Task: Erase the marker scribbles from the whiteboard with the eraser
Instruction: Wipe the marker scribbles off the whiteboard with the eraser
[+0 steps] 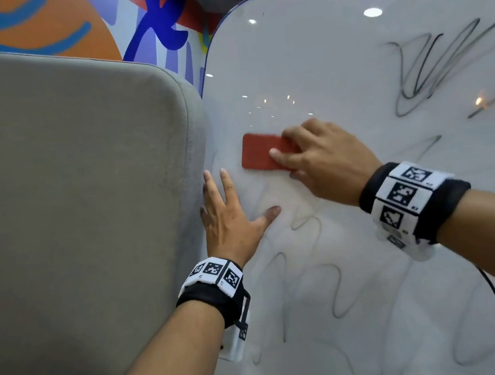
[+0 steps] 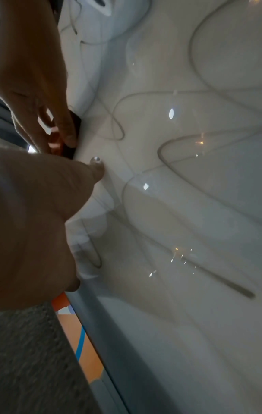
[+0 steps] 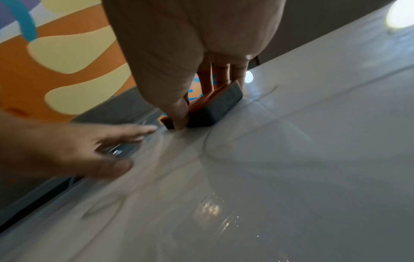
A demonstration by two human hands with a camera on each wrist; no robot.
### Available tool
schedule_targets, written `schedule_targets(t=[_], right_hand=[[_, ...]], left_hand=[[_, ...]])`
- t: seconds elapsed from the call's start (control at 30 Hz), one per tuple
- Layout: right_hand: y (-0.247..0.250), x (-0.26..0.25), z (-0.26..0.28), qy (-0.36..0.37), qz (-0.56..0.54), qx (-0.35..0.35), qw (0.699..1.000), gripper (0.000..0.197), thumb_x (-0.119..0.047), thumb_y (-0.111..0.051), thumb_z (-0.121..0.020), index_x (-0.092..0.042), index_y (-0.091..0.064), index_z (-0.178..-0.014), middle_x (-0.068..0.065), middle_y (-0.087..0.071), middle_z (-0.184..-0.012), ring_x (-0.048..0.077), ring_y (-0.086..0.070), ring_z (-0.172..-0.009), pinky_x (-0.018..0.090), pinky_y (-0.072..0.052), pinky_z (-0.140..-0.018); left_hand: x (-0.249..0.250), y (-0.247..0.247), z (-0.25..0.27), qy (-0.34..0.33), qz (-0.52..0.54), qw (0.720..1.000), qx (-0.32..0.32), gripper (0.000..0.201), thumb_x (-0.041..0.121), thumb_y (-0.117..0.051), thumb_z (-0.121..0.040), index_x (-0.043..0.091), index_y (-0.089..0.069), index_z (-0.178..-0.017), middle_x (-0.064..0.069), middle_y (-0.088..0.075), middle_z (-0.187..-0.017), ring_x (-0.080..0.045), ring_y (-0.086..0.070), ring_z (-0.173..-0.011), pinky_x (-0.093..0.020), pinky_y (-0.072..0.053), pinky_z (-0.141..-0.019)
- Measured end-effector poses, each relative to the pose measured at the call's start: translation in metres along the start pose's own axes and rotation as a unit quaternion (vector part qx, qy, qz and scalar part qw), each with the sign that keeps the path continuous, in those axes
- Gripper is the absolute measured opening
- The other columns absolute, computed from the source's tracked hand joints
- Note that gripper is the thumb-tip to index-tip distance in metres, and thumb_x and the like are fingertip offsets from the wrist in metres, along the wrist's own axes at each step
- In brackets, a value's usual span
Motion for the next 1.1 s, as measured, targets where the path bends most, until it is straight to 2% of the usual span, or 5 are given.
schedule_targets(t=[0.13,0.37,0.6,0.77,1.1], right_hand=[[0.0,0.003,-0.005,-0.09,-0.005,0.034,0.995,0.051,-0.02,-0.079,-0.072,-0.015,-0.066,-0.121,0.019,-0.061,-0.114,0.04,-0.056,-0.093,0.044,-0.049,-0.072],[-0.018,-0.036,0.008,0.04,-0.015,-0.004,0.999,0.048,-0.021,-0.075,-0.074,-0.017,-0.067,-0.121,0.014,-0.062,-0.11,0.035,-0.057,-0.091,0.041,-0.05,-0.072],[-0.01,-0.012,-0.025,-0.092,-0.02,0.031,0.995,0.049,-0.018,-0.076,-0.072,-0.013,-0.066,-0.12,0.021,-0.061,-0.111,0.042,-0.056,-0.092,0.045,-0.048,-0.072],[-0.028,-0.052,-0.011,0.018,-0.029,-0.02,0.999,0.044,-0.023,-0.059,-0.079,-0.014,-0.067,-0.121,0.016,-0.061,-0.107,0.037,-0.056,-0.09,0.043,-0.051,-0.07],[-0.035,-0.064,-0.019,-0.004,-0.021,-0.013,1.0,0.044,-0.02,-0.068,-0.077,-0.014,-0.067,-0.12,0.017,-0.061,-0.109,0.037,-0.056,-0.092,0.042,-0.049,-0.072]], left_hand=[[-0.004,-0.005,0.008,0.008,0.015,1.0,-0.003,0.12,0.081,-0.051,-0.075,0.02,0.012,-0.156,-0.001,0.027,-0.16,-0.023,0.008,-0.151,-0.049,-0.012,-0.122],[-0.014,-0.01,0.01,-0.002,0.004,1.0,-0.001,0.125,0.084,-0.048,-0.073,0.011,0.01,-0.156,-0.005,0.018,-0.163,-0.017,0.011,-0.151,-0.037,-0.004,-0.122],[-0.016,-0.011,0.015,-0.009,-0.009,1.0,-0.004,0.121,0.084,-0.047,-0.075,0.014,0.01,-0.156,-0.006,0.018,-0.163,-0.02,0.01,-0.151,-0.037,-0.004,-0.121],[-0.023,-0.017,0.03,0.007,0.002,1.0,-0.011,0.117,0.082,-0.05,-0.076,0.021,0.009,-0.156,-0.009,0.019,-0.162,-0.024,0.008,-0.151,-0.043,-0.011,-0.121],[-0.035,-0.023,0.052,0.003,0.009,1.0,-0.024,0.098,0.082,-0.046,-0.079,0.059,0.03,-0.135,-0.01,0.019,-0.162,-0.023,0.011,-0.15,-0.046,-0.013,-0.122]])
Point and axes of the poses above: each hand's wrist, its own z-axis away from the middle knuckle, its own y-axis out of the back of the hand, x = y × z, the point moved 7 cm from there along -z, towards the middle knuckle
